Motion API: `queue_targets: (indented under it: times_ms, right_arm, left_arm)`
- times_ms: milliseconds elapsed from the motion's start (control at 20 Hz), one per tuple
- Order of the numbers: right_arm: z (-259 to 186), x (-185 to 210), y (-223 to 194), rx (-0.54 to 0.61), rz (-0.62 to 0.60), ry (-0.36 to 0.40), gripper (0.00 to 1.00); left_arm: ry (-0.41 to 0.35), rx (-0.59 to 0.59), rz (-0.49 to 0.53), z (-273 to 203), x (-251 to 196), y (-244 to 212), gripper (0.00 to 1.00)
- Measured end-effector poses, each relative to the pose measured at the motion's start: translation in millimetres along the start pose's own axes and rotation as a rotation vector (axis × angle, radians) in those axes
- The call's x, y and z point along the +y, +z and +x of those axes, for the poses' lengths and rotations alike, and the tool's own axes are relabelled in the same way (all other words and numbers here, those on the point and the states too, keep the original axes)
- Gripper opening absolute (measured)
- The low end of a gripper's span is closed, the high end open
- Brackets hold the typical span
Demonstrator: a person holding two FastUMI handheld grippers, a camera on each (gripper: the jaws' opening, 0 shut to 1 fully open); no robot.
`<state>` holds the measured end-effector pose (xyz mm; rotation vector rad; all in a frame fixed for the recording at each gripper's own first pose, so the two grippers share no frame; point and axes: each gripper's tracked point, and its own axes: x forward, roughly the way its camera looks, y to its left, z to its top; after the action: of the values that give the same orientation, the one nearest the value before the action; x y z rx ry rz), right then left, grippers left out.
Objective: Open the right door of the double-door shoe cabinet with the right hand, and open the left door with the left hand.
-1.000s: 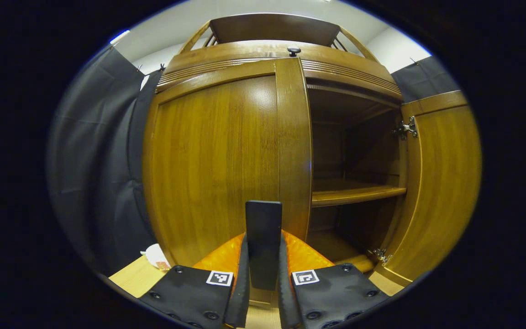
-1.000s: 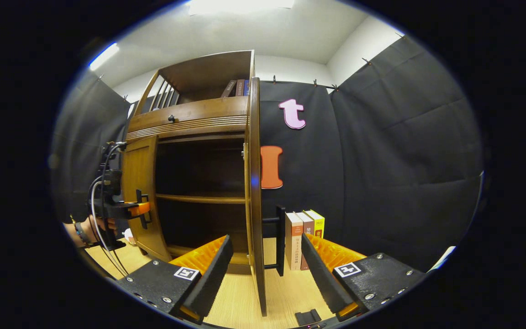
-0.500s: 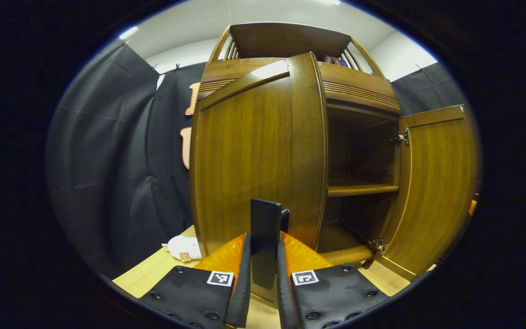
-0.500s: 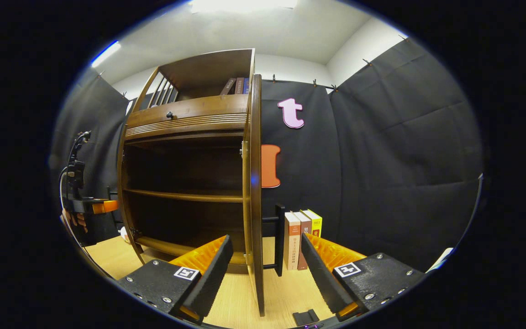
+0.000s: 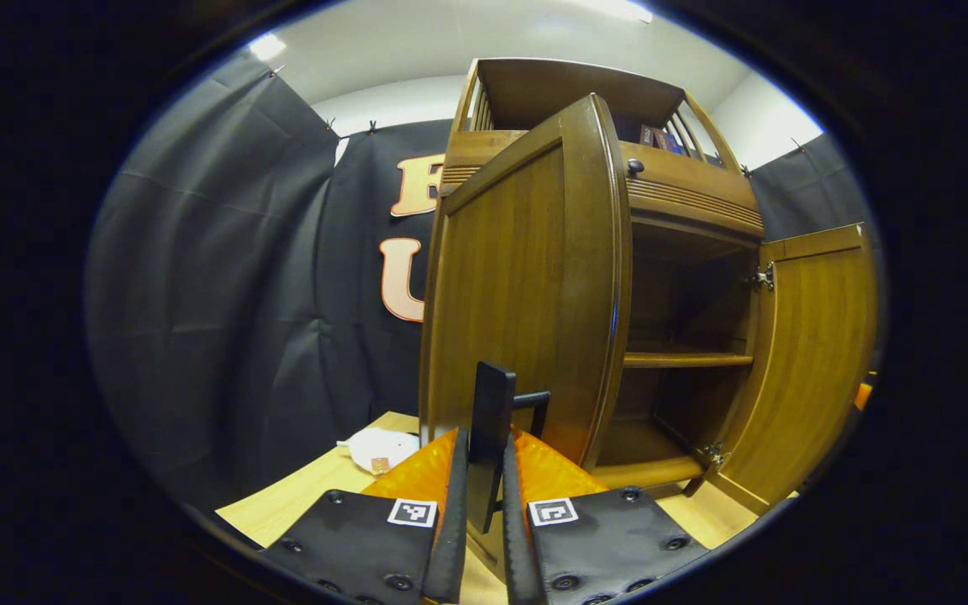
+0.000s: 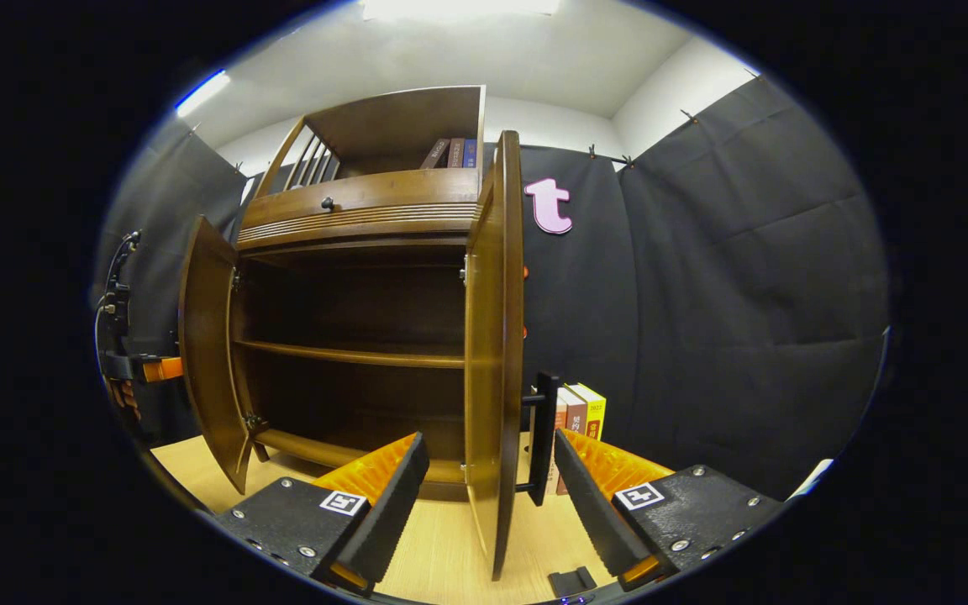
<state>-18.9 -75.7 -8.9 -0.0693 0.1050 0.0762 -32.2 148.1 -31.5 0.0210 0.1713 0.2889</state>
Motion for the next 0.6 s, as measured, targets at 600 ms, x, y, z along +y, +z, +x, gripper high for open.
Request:
queue_targets:
  times_ms: [600]
  right_arm:
    - [7.9, 15.2, -3.7, 0.017, -0.007, -0.051, 0.93]
  left_arm:
    - [-0.091, -0.02, 0.062, -3.7, 96.6, 3.6, 0.13]
